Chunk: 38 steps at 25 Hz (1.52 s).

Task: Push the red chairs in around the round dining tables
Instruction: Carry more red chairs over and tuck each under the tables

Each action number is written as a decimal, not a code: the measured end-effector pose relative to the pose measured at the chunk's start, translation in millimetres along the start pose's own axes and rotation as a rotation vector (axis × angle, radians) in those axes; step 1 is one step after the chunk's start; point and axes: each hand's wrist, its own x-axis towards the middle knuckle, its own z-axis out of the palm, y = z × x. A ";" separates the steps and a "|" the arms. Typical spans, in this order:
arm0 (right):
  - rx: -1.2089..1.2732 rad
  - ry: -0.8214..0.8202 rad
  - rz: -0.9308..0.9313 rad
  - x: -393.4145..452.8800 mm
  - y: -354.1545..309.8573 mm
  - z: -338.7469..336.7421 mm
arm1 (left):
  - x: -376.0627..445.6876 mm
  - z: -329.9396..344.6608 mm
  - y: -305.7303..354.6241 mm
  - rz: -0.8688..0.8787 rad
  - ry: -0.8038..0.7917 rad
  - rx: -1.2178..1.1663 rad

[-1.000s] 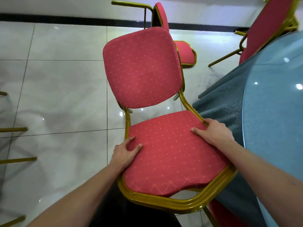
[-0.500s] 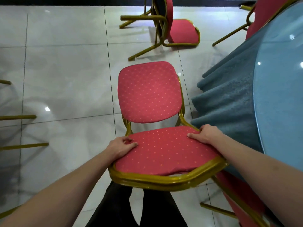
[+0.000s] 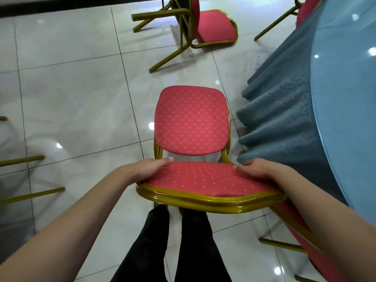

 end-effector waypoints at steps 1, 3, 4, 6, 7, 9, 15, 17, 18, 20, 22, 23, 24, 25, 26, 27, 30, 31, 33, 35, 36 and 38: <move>0.041 0.049 -0.049 -10.5 -3.2 -1.3 | -14.1 3.3 0.7 0.044 0.031 -0.019; 0.166 0.135 -0.147 -36.2 -5.6 0.2 | -40.9 14.4 0.1 0.167 0.135 -0.068; 0.220 0.166 -0.183 -50.3 -5.1 2.4 | -52.2 21.6 -0.9 0.231 0.195 -0.068; 0.227 0.238 -0.229 -74.6 3.3 9.0 | -70.0 38.3 -3.5 0.368 0.330 0.037; 0.220 0.272 -0.238 -82.7 10.8 12.7 | -75.2 47.0 -5.5 0.427 0.400 0.134; 0.271 0.305 -0.270 -97.1 27.8 23.0 | -82.1 62.9 -7.5 0.501 0.524 0.325; 0.413 0.394 -0.312 -109.4 45.5 50.9 | -73.9 81.1 -6.1 0.520 0.797 0.400; 0.426 0.443 -0.294 -114.6 43.4 55.4 | -72.8 79.0 -6.3 0.545 0.791 0.401; 0.434 0.462 -0.288 -117.1 42.4 60.1 | -72.7 76.1 -6.7 0.557 0.785 0.404; 0.433 0.502 -0.262 -120.8 40.1 72.9 | -72.0 67.1 -7.1 0.594 0.769 0.426; 0.448 0.525 -0.224 -125.0 36.5 87.4 | -70.4 54.8 -4.5 0.649 0.748 0.451; 0.467 0.525 -0.201 -128.0 34.9 95.6 | -68.1 48.2 -2.6 0.679 0.735 0.471; 0.493 0.516 -0.179 -131.1 33.6 103.7 | -64.8 41.2 -0.7 0.708 0.717 0.498; 0.526 0.502 -0.160 -134.4 32.7 112.1 | -60.6 34.3 2.6 0.734 0.695 0.528; 0.561 0.494 -0.146 -137.6 32.6 120.5 | -55.9 27.6 8.3 0.760 0.665 0.558; 0.592 0.497 -0.137 -139.4 32.2 129.0 | -50.9 21.2 15.0 0.782 0.632 0.585; 0.675 0.527 -0.076 -144.1 33.4 145.8 | -32.9 10.3 48.6 0.828 0.525 0.702; 0.711 0.535 -0.046 -146.2 35.9 148.8 | -26.8 10.8 63.7 0.838 0.490 0.736; 0.764 0.548 -0.004 -147.6 35.4 150.5 | -15.9 10.1 92.2 0.848 0.447 0.761; 0.849 0.557 0.025 -146.5 34.0 148.9 | -4.1 12.8 131.0 0.855 0.403 0.768; 0.891 0.566 0.038 -145.3 33.1 147.0 | 1.3 15.4 151.6 0.857 0.379 0.771; 0.934 0.588 0.070 -141.8 31.2 142.6 | 9.3 20.2 183.3 0.856 0.347 0.800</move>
